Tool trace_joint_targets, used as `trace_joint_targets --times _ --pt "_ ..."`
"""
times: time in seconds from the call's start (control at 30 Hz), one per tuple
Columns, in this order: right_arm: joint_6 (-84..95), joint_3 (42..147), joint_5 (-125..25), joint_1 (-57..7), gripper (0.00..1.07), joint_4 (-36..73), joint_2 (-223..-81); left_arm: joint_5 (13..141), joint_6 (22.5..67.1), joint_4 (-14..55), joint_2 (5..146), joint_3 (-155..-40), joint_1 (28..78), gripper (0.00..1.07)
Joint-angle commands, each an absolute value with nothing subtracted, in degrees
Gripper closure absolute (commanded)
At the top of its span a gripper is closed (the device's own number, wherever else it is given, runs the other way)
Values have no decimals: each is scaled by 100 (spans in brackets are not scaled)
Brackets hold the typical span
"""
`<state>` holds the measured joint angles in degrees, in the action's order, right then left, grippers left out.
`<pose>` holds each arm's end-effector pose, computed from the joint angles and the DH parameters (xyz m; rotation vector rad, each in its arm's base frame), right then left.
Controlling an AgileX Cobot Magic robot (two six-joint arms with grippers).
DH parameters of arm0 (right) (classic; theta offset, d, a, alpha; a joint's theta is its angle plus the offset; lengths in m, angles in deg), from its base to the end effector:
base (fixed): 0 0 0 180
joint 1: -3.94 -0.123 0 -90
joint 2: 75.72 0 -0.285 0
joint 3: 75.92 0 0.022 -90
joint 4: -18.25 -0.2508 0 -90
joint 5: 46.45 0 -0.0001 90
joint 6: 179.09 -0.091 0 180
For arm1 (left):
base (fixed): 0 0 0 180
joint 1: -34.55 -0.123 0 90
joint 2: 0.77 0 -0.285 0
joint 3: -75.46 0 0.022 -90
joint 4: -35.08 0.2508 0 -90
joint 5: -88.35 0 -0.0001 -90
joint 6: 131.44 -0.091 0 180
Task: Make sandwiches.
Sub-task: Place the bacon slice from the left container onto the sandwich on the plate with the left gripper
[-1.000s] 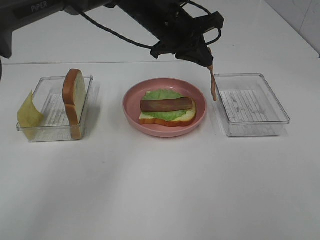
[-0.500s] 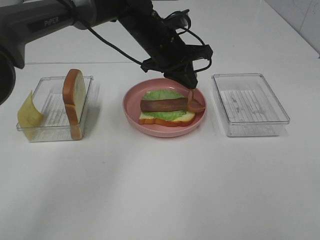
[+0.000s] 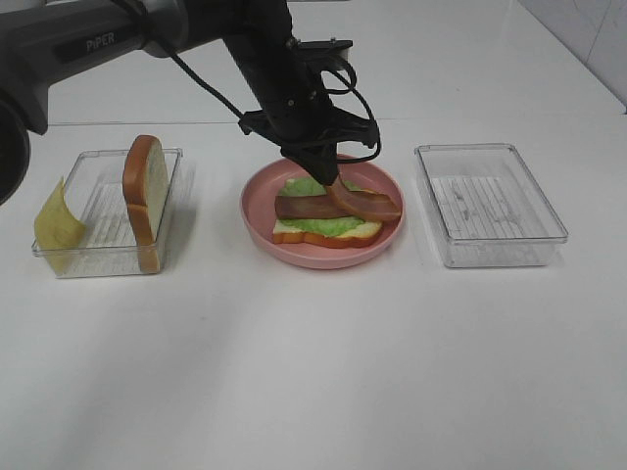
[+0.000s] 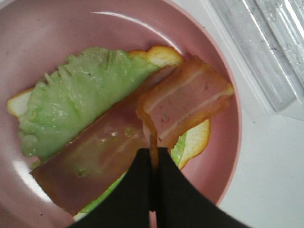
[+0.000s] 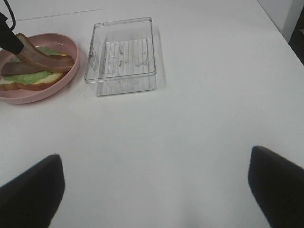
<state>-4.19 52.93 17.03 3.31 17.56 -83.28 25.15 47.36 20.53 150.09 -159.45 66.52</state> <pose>-0.0027 0.0010 0.2610 0.0826 2.1318 0.0735 0.4415 -0.2996 0.1752 0.7053 2.7295 -0.4758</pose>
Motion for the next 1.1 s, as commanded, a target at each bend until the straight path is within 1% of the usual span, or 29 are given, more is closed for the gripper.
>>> trace_joint_targets --times 0.03,0.07,0.2,0.63,0.7,0.73,0.77,0.8,0.83,0.87,0.9,0.93,0.97,1.0,1.03,1.07,1.1 --pt "-396 5287 1652 360 9 1744 -8145 2395 4856 2408 15003 -15962 6664 107" --pt "-396 5287 1652 360 9 1744 -8145 2372 4999 2614 15003 -15962 6664 107" --pt "-396 5287 1652 360 9 1744 -8145 2360 5154 2769 15003 -15962 6664 107" --pt "-396 5287 1652 360 9 1744 -8145 2389 5188 2769 15003 -15962 6664 107" --pt "-396 5287 1652 360 9 1744 -8145 2400 5188 2769 15003 -15962 6664 105" --pt "-396 5287 1652 360 9 1744 -8145 2412 5188 2769 15003 -15962 6664 98" --pt "-396 5287 1652 360 9 1744 -8145 2412 5188 2769 15003 -15962 6664 98" --pt "-396 5287 1652 360 9 1744 -8145 2417 5188 2769 15003 -15962 6664 93" --pt "-396 5287 1652 360 9 1744 -8145 2435 5188 2792 15003 -15962 6664 77" --pt "-396 5287 1652 360 9 1744 -8145 2435 5188 2792 15003 -15962 6664 77" --pt "-396 5287 1652 360 9 1744 -8145 2463 5188 2884 14986 -15962 6664 56" --pt "-396 5287 1652 360 9 1744 -8145 2463 5188 2884 14986 -15962 6664 56" --pt "-396 5287 1652 360 9 1744 -8145 2463 5188 2964 14986 -15962 6664 43" --pt "-396 5287 1652 360 9 1744 -8145 2412 5188 3141 14923 -15962 6675 17" --pt "-396 5287 1652 360 9 1744 -8145 2412 5188 3141 14923 -15962 6675 17" --pt "-396 5287 1652 360 9 1744 -8145 2372 5205 3267 14848 -15968 6675 5" --pt "-396 5287 1652 360 9 1744 -8145 2360 5217 3296 14831 -15985 6675 5"
